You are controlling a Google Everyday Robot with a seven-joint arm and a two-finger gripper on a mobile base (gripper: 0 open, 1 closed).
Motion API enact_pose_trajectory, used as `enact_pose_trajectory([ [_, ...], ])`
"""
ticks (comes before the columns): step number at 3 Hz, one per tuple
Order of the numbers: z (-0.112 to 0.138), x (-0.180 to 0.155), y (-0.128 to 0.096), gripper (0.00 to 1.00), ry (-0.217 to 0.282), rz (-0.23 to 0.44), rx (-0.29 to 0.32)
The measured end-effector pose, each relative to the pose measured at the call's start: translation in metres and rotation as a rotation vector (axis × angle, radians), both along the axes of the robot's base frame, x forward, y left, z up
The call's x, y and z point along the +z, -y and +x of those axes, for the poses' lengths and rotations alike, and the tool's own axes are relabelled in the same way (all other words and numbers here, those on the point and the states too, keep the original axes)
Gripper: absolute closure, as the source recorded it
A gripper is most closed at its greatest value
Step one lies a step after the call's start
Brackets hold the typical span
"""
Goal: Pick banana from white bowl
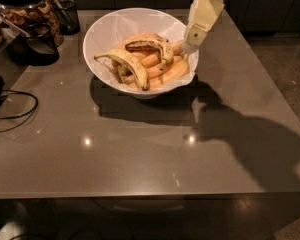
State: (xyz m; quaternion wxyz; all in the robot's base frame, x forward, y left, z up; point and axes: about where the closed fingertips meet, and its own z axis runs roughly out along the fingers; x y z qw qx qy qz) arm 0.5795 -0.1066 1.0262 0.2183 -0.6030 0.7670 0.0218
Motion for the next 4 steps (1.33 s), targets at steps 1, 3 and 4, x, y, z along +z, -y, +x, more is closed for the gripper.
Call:
enact_pose_trajectory([
  [1, 0.014, 0.001, -0.013, 0.0, -0.024, 0.011, 0.0],
  [3, 0.034, 0.0, -0.031, 0.0, -0.015, 0.058, -0.004],
  [4, 0.047, -0.007, -0.038, 0.0, -0.046, 0.117, -0.029],
])
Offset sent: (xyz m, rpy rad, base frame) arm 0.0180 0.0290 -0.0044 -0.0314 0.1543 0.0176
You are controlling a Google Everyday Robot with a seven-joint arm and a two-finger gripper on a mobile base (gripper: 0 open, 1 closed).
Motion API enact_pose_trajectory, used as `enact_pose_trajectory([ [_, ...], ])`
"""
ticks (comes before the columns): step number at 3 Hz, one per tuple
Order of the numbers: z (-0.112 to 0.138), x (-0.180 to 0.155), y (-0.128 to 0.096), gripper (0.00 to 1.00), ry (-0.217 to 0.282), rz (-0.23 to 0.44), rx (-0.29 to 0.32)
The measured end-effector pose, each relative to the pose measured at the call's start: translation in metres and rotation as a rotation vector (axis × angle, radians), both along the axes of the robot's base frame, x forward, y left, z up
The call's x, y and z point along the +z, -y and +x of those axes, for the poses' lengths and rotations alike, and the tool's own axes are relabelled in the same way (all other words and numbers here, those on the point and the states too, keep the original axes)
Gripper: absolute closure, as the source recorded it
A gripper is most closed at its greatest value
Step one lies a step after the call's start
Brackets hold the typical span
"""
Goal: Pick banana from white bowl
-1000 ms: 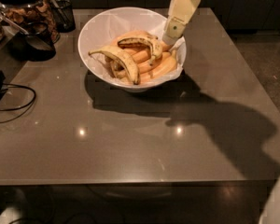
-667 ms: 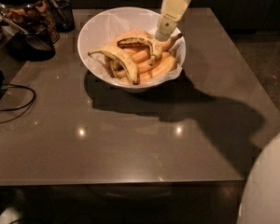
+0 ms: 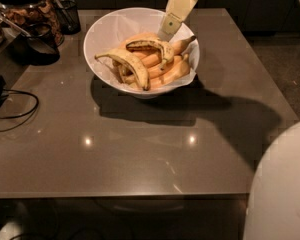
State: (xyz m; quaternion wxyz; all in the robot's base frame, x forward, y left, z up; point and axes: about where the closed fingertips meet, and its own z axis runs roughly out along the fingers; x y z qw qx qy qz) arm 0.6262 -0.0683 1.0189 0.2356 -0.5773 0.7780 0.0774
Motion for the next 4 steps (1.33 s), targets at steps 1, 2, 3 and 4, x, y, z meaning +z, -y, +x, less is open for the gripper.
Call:
enact_pose_trajectory([
  [1, 0.008, -0.008, -0.009, 0.0, -0.037, 0.034, -0.013],
  [2, 0.013, -0.016, -0.018, 0.0, -0.067, 0.044, -0.02],
  [3, 0.016, -0.022, -0.025, 0.08, -0.087, 0.046, -0.024],
  [4, 0.018, -0.027, -0.028, 0.16, -0.1, 0.046, -0.03],
])
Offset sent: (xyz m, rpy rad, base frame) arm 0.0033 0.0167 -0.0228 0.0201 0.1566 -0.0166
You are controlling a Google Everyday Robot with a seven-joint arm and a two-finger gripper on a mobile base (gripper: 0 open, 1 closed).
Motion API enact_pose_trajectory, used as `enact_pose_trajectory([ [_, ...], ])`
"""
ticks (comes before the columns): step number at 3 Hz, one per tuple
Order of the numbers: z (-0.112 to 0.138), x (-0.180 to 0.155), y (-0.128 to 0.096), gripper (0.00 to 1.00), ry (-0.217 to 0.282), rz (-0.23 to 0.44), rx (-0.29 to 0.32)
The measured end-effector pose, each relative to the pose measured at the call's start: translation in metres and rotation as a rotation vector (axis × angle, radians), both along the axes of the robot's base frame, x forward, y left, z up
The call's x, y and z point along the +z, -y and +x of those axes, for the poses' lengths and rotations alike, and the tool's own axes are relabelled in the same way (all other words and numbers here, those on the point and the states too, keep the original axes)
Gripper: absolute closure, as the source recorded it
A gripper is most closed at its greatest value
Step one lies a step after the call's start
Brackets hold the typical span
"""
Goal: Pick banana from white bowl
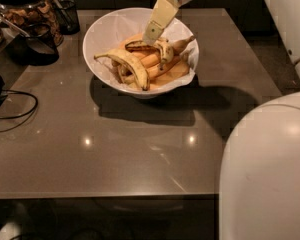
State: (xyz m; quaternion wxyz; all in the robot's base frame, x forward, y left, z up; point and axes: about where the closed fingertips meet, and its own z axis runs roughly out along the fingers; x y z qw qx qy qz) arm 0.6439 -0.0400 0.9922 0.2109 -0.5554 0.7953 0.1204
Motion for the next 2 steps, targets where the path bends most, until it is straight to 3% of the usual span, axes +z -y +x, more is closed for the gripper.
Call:
enact_pose_trajectory([
  [2, -0.0061, -0.0079, -0.0031, 0.22, -0.029, 0.002, -0.007],
])
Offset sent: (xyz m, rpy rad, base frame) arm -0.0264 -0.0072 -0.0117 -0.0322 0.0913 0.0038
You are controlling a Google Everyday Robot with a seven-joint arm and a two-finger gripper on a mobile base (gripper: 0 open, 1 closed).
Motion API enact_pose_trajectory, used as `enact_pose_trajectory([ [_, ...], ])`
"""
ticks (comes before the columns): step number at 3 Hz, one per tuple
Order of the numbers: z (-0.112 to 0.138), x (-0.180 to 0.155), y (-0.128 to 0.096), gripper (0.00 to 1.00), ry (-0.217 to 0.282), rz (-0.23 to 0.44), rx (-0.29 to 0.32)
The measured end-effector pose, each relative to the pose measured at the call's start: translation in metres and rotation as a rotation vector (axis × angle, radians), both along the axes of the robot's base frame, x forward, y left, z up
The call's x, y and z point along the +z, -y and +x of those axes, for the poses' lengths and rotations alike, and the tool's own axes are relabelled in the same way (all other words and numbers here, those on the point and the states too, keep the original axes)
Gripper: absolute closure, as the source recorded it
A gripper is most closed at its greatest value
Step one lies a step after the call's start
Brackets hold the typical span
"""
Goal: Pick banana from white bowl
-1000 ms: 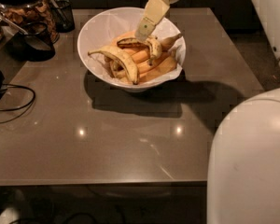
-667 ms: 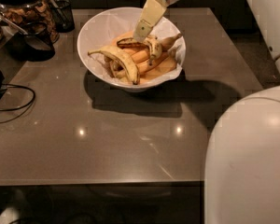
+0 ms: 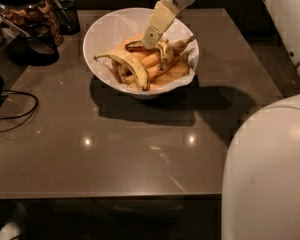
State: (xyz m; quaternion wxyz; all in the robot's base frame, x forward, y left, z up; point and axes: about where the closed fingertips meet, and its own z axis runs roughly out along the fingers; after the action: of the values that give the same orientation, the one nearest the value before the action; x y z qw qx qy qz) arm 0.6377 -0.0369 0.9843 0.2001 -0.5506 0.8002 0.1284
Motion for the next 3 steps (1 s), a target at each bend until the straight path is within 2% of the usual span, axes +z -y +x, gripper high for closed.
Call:
enact_pose_trajectory([
  [3, -0.0027, -0.0026, -0.0006, 0.22, -0.01, -0.001, -0.001],
])
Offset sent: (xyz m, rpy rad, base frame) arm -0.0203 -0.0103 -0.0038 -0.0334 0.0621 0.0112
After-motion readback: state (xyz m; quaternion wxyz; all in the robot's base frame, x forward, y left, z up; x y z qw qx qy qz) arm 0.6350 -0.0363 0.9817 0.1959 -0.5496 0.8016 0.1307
